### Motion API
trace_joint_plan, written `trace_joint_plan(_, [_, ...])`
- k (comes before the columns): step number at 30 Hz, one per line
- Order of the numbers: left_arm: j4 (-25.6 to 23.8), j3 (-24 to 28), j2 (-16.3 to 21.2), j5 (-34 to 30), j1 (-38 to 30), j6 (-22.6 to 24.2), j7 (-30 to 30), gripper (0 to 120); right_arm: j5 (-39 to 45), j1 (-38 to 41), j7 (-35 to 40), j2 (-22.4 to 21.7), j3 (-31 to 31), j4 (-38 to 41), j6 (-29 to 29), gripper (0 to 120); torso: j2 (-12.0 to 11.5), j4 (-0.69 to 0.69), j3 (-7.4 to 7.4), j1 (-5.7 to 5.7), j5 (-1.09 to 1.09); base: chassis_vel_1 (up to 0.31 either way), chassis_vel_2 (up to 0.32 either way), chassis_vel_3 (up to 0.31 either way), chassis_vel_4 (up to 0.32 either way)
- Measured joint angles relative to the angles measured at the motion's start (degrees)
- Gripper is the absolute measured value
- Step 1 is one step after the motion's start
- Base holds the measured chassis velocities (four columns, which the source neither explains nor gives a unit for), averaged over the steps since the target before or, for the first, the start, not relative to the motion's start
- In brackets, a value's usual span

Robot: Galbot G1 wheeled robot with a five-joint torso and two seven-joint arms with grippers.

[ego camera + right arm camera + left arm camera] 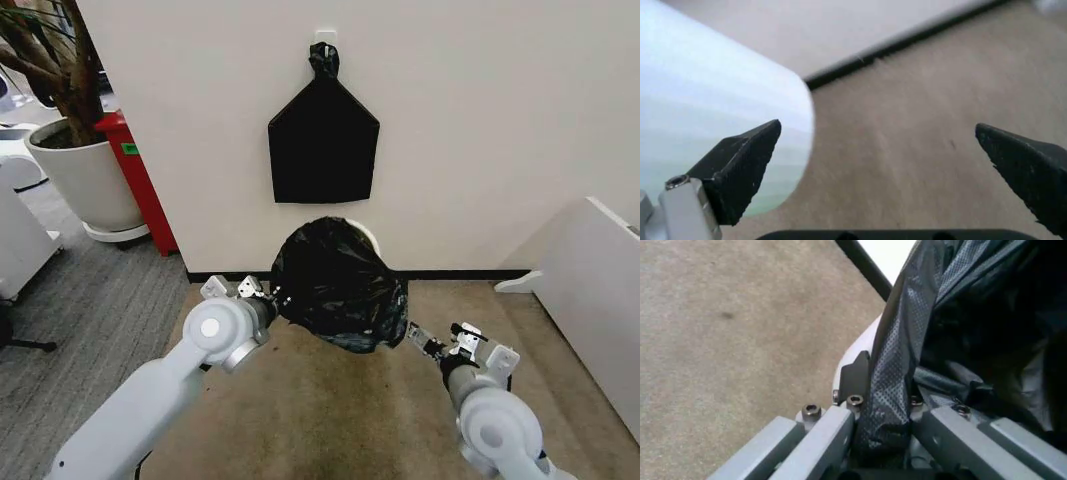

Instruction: Place the garbage bag over the trash bin.

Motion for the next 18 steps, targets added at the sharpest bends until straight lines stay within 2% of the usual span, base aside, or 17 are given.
trace_joint_plan(2, [1.3,-0.49,-0.42,-0.99,-0.57,0.15,-0.76,0,-4.17,-2.84,-7.29,-0.16,3.37,0.97,1.32,100,0.0,0.0,0.0,0.0,-0.01,0.0,0.0,0.0,0.0])
trace_joint_plan(3, [1.3,-0.49,-0.42,-0.99,-0.57,0.15,-0.76,0,-4.17,-2.84,-7.29,-0.16,3.37,0.97,1.32,100,0.0,0.0,0.0,0.0,-0.01,0.0,0.0,0.0,0.0])
trace_joint_plan(4, [1.89,-0.69,-0.56,-1.23,-0.82,0.21,-0.85,0,-5.7,-4.39,-11.08,-0.25,5.55,1.69,1.74,100,0.0,-0.02,0.0,0.0,0.0,0.0,0.0,0.0,0.0])
trace_joint_plan(6, [2.6,-0.93,-0.65,-1.25,-1.22,0.18,-0.79,0,-3.82,-6.83,-15.07,-0.47,9.76,4.83,0.85,100,0.0,-0.03,0.0,0.0,0.0,0.0,0.0,0.0,0.0])
trace_joint_plan(7, [2.67,-0.95,-0.65,-1.23,-1.28,0.17,-0.75,0,-2.25,-7.1,-14.76,-0.51,10.44,5.77,0.31,100,0.0,-0.03,0.0,0.0,0.0,0.0,0.0,0.0,0.0])
trace_joint_plan(9, [2.86,-0.96,-0.7,-0.99,-1.47,0.05,-0.53,0,9.51,-6.77,-8.24,-0.73,12.44,11.56,-3.62,100,0.0,-0.02,0.0,0.0,-0.04,0.0,0.0,0.0,0.0])
trace_joint_plan(11, [2.86,-0.95,-0.7,-0.97,-1.48,0.05,-0.52,0,10.15,-6.69,-7.82,-0.73,12.47,11.83,-3.82,100,0.0,-0.02,0.0,0.0,-0.04,0.0,0.0,0.0,0.0])
trace_joint_plan(13, [2.89,-0.9,-0.71,-0.83,-1.5,0.03,-0.46,0,14.89,-6.06,-4.93,-0.76,12.56,13.46,-5.13,100,0.0,-0.02,0.0,0.0,-0.03,0.0,0.0,0.0,0.0])
trace_joint_plan(15, [2.91,-0.61,-0.78,-0.45,-1.51,0.0,-0.3,0,25.67,-3.64,2.42,-0.79,11.66,15.63,-7.65,100,0.0,0.0,0.0,0.0,-0.02,0.0,0.0,0.0,0.0])
trace_joint_plan(18, [2.9,-0.45,-0.8,-0.38,-1.51,0.0,-0.23,0,29.34,-2.48,5.23,-0.79,10.76,15.92,-8.26,100,0.0,0.01,0.0,0.0,0.0,0.0,0.0,0.0,0.0])
